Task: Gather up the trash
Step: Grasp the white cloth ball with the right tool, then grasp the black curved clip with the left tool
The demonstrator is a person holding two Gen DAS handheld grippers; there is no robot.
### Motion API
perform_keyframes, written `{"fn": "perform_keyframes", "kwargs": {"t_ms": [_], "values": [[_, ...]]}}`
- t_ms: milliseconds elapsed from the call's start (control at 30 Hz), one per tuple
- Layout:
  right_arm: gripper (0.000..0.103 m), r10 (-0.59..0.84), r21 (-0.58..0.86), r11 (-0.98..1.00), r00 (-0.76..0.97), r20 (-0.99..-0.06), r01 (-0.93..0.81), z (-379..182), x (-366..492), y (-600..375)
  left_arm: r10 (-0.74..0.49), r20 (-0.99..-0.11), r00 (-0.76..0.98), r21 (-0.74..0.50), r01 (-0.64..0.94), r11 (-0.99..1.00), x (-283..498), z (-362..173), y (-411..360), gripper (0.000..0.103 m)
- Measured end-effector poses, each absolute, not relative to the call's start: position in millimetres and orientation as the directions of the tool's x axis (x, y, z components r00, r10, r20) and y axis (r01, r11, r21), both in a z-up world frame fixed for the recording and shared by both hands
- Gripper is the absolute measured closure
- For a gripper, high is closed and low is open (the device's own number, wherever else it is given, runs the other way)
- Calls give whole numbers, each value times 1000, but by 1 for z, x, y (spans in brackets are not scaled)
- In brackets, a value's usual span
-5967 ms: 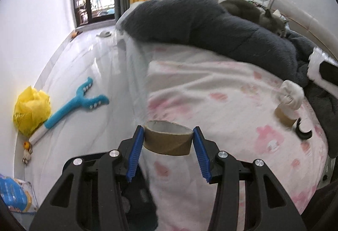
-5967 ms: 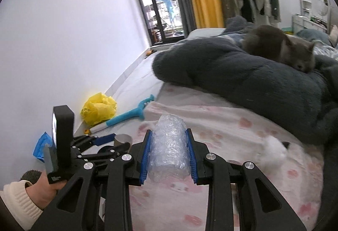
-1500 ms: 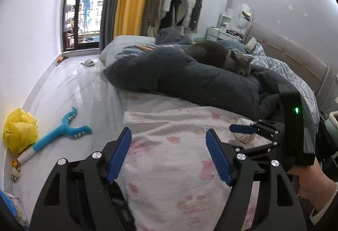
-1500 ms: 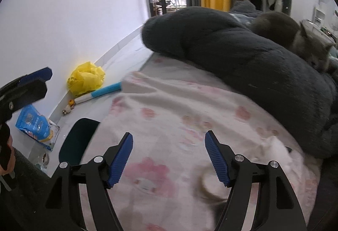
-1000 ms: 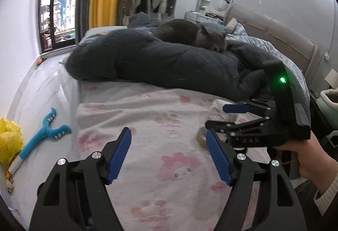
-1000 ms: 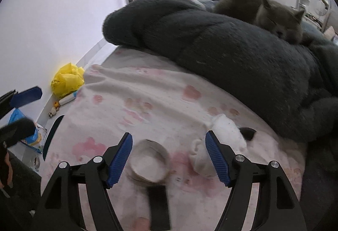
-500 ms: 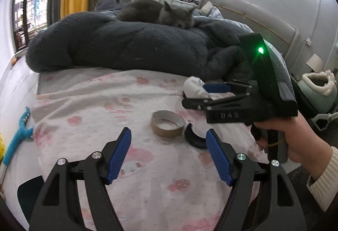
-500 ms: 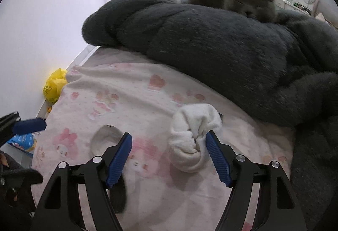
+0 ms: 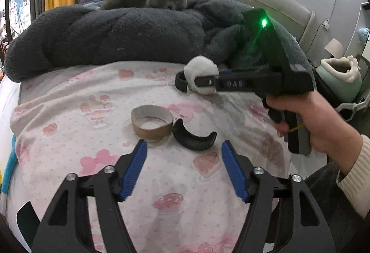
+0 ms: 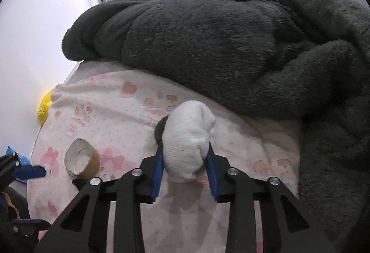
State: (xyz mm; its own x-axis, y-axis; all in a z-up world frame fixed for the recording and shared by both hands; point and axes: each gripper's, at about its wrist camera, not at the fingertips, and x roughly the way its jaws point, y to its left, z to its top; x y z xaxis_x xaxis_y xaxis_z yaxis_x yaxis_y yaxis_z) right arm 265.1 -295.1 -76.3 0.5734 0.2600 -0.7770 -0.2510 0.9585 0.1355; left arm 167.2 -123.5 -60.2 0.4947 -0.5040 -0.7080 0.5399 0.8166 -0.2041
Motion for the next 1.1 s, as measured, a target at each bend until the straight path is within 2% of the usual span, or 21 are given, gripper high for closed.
{"fn": "perform_keyframes", "kwargs": {"t_ms": [200,367,700,867,967,1100], "values": [[74,262,137,959,595,-760,-246,-71,261,-298,-517,-725,455,-218,561,798,167,-68,-136,42],[74,295,164,951,615,-731,-261,-59,258,-301,-499,-739,452,-201,560,804,170,-76,-147,42],[74,325,181,942,623,-711,-284,-52,251,-305,-510,-732,453,-248,520,817,191,-87,-149,41],[74,330,187,940,623,-709,-284,-52,249,-312,-517,-726,454,-260,515,817,198,-88,-155,44],[74,333,191,940,626,-706,-284,-52,248,-315,-523,-723,452,-262,521,813,198,-88,-158,52],[74,336,193,939,627,-703,-286,-50,247,-316,-511,-725,463,-246,518,819,201,-89,-163,53]]}}
